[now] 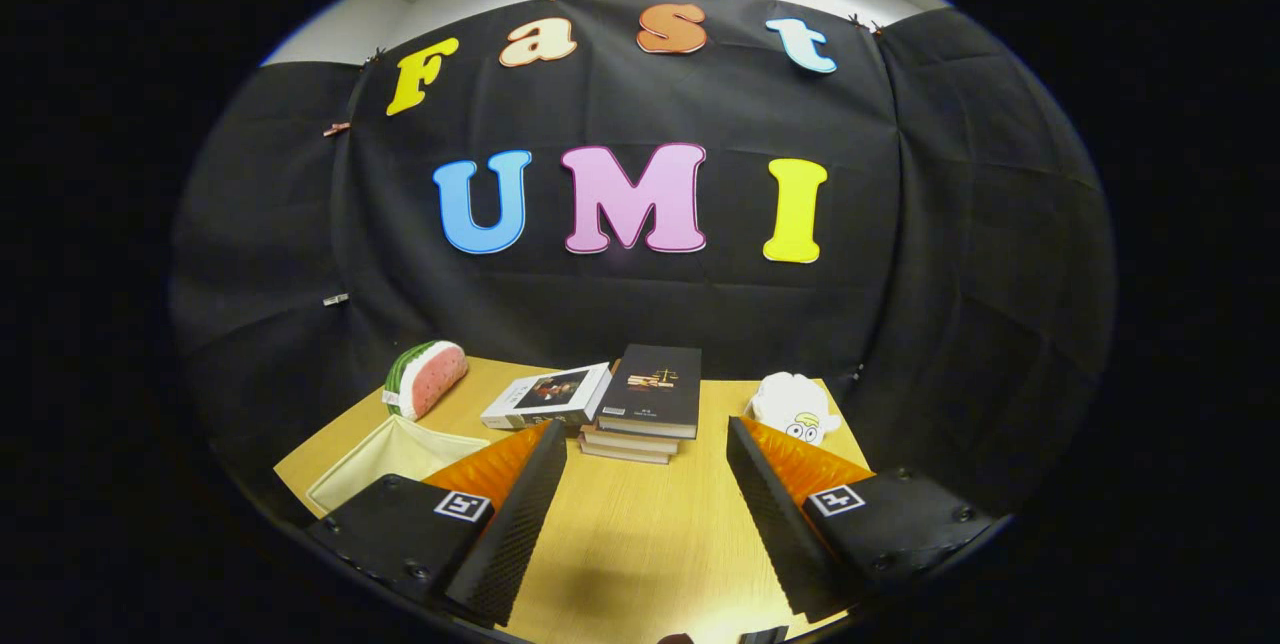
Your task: Open the storage box then place both shoes into the box .Put the left shoe in first, then the right shoe, with the right side of both shoes facing outward in a uniform manner.
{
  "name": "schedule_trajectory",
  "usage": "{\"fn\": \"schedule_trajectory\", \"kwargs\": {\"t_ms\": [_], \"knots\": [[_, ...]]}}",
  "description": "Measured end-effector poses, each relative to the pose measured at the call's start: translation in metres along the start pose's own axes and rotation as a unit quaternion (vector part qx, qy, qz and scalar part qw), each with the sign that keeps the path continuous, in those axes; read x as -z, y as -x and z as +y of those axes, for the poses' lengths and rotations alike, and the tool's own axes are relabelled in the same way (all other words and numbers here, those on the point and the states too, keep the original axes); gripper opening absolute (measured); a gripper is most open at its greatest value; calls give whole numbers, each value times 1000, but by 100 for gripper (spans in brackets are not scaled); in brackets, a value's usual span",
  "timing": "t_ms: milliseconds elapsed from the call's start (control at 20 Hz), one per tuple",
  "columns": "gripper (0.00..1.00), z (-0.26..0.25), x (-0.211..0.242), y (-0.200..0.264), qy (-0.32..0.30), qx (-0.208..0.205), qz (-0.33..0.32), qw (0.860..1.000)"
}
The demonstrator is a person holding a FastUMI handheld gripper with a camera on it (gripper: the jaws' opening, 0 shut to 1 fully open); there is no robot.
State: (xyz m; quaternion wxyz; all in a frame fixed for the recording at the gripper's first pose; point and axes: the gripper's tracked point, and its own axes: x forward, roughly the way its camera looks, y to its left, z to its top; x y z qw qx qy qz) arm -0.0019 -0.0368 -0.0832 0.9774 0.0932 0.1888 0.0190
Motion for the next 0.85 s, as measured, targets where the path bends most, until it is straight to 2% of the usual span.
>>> {"fn": "schedule_trajectory", "kwargs": {"t_ms": [550, 850], "knots": [[99, -28, 2, 5, 17, -8, -30, 999], [99, -28, 16, -5, 12, -14, -11, 1000]]}}
